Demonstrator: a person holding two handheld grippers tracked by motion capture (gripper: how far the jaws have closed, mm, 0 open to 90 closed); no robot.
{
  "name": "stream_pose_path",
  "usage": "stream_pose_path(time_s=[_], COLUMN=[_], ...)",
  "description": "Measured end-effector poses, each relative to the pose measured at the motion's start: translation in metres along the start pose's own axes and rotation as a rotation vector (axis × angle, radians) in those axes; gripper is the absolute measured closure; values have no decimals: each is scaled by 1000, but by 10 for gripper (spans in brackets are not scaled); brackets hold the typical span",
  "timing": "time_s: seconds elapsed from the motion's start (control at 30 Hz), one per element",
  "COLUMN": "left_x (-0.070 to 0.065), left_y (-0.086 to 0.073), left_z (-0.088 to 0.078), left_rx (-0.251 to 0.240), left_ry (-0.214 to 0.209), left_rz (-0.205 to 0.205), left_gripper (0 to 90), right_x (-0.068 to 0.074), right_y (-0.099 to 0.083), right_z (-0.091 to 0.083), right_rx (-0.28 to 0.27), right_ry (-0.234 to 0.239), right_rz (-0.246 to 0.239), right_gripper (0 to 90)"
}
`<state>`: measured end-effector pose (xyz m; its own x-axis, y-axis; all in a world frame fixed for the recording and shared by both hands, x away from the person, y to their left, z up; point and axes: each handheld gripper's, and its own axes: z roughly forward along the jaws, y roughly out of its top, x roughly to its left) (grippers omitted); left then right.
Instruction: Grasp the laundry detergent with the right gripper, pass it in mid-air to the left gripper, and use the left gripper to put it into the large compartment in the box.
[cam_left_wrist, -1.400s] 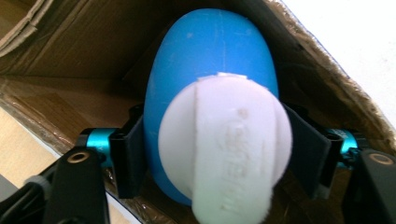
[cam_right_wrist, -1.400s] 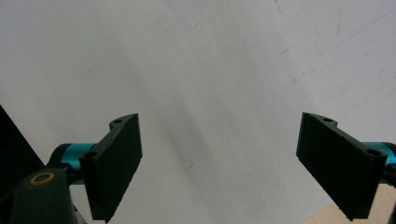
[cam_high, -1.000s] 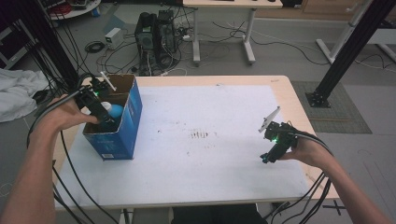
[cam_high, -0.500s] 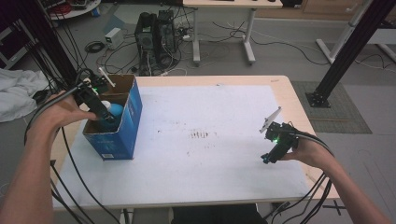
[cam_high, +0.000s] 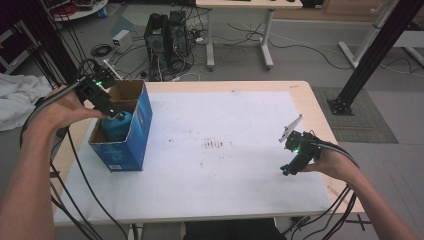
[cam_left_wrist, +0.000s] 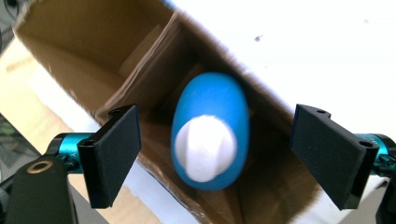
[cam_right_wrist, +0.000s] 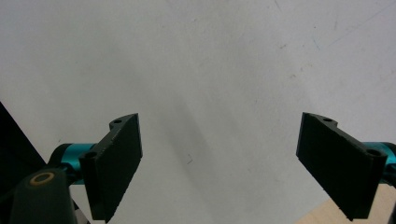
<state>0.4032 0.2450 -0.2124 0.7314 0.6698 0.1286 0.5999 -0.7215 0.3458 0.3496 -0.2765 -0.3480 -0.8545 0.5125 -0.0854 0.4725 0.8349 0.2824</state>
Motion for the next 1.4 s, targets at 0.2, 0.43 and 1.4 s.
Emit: stream_pose_path(time_s=[0.2, 0.43, 1.4], left_x=[-18, -46, -130], left_y=[22, 48, 90], left_z=[-24, -37, 59], left_rx=[-34, -52, 12], left_ry=[17, -4, -99], left_rz=[89, 196, 335], left_gripper=[166, 166, 166], right_x=[1, 0, 1], right_y=[1, 2, 8], right_z=[-1, -2, -9], right_rx=[8, -23, -24], right_ry=[3, -6, -19], right_rz=[2, -12, 12], right_gripper=[135, 135, 135])
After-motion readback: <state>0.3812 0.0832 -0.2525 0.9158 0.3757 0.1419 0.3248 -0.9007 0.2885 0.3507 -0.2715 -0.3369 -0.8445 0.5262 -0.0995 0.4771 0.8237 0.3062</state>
